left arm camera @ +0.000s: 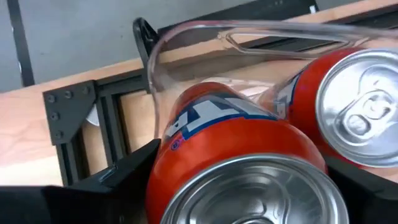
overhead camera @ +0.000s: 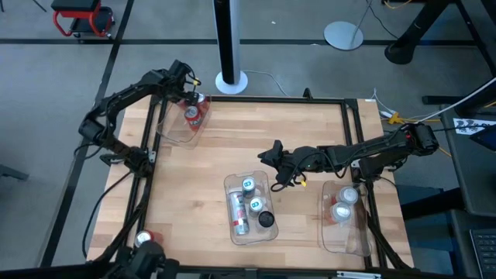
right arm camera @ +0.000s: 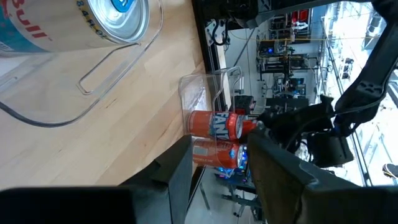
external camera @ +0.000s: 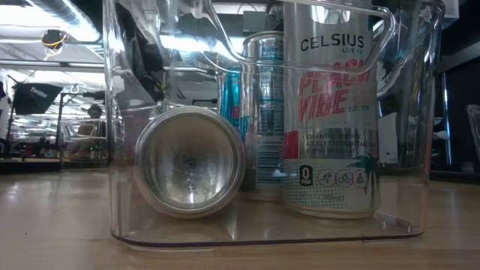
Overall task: Sort soda cans
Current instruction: Put the right orange soda can into the top transparent bin, then put the orange soda can into the top transparent bin
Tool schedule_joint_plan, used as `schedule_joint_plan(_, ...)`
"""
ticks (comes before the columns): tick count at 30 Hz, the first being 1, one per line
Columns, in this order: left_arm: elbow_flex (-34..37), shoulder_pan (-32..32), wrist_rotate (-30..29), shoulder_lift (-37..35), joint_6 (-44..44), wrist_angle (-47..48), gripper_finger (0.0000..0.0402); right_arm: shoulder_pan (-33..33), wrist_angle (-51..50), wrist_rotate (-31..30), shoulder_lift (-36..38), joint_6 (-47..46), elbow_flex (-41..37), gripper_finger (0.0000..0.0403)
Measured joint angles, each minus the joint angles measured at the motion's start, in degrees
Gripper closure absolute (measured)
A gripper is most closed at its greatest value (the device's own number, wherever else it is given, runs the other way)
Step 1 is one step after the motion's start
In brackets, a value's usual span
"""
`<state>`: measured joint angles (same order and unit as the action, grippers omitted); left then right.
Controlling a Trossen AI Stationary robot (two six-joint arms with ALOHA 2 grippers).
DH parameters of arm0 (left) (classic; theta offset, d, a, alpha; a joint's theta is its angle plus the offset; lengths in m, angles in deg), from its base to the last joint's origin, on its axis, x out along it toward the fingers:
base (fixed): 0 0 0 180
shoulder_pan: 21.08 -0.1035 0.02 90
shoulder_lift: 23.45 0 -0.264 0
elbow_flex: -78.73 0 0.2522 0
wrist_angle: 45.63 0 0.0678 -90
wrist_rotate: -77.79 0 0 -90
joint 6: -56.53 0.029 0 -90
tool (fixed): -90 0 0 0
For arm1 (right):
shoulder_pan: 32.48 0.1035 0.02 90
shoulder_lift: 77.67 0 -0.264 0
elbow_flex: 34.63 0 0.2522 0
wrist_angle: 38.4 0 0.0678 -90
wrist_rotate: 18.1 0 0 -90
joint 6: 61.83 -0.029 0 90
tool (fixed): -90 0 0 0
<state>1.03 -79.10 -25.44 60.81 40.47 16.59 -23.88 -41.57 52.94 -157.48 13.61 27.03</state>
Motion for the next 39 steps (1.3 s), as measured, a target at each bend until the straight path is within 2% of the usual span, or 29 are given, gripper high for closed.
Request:
schedule_joint_plan(9, 0.0, -0.2, 0.8, 4.7, 0.0, -0.2, 0.0095, 0.0, 0.0, 0.0, 0.0, 0.0, 0.0, 0.0249)
schedule_joint_plan(16, 0.0, -0.2, -0.2, 5.9, 1.4, -0.1, 0.0033, 0.0, 0.0, 0.1, 0.0, 0.0, 0.0, 0.0249)
schedule_joint_plan(22, -0.1, -0.2, -0.2, 5.7, 1.7, -0.3, 0.0035, 0.0, 0.0, 0.1, 0.0, 0.0, 0.0, 0.0249)
schedule_joint_plan(33, -5.1, 0.8, -0.4, -0.6, 3.2, 5.3, 0.0045, 0.0, 0.0, 0.1, 0.0, 0.0, 0.0, 0.0249)
schedule_joint_plan(39, -9.2, 4.2, -0.5, -6.1, 4.5, 10.3, 0.0044, 0.0, 0.0, 0.1, 0.0, 0.1, 0.0, 0.0249)
